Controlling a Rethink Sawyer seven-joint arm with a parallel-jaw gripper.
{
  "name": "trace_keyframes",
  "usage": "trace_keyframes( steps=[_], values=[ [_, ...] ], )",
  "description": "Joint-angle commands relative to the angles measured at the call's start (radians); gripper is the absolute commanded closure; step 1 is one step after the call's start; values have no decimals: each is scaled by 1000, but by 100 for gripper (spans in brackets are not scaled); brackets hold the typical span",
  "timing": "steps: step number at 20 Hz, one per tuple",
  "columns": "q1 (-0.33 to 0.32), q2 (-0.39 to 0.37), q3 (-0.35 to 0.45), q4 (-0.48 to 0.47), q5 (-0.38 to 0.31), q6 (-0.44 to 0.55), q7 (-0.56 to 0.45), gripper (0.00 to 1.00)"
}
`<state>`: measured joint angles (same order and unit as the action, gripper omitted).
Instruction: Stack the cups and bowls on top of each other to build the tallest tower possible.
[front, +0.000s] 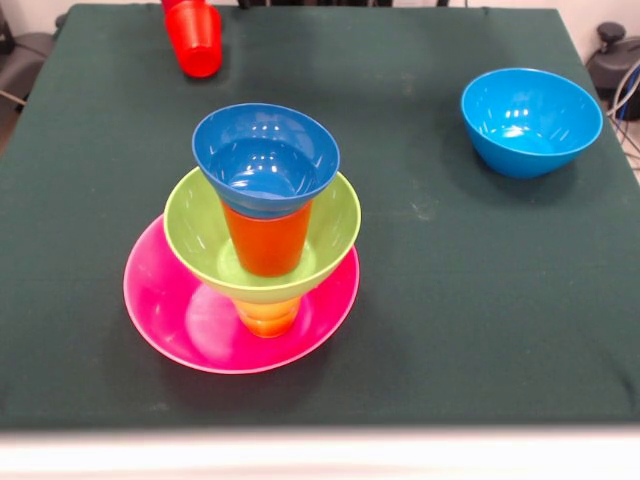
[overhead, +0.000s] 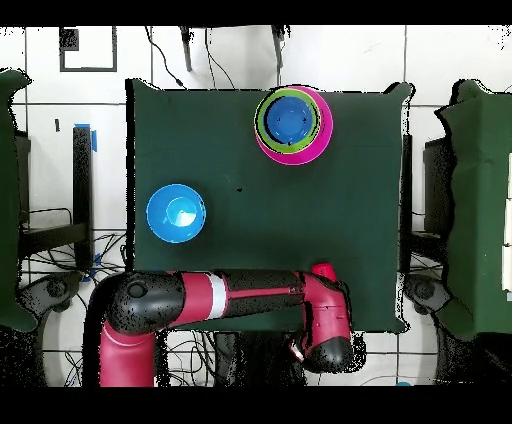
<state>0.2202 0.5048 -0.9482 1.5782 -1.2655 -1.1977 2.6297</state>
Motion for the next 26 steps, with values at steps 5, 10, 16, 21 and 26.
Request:
trace_keyframes(
  steps=[5,10,16,21,26],
  values=[
    [-51,9,302,-97,248,289,69,0],
    [-98,53,322,-59,339,248,-65,0],
    [-132,136,320,-46,433,192,-188,0],
    [-146,207,299,-31,488,125,-263,0],
    [-139,275,282,-11,540,71,-302,0]
  ],
)
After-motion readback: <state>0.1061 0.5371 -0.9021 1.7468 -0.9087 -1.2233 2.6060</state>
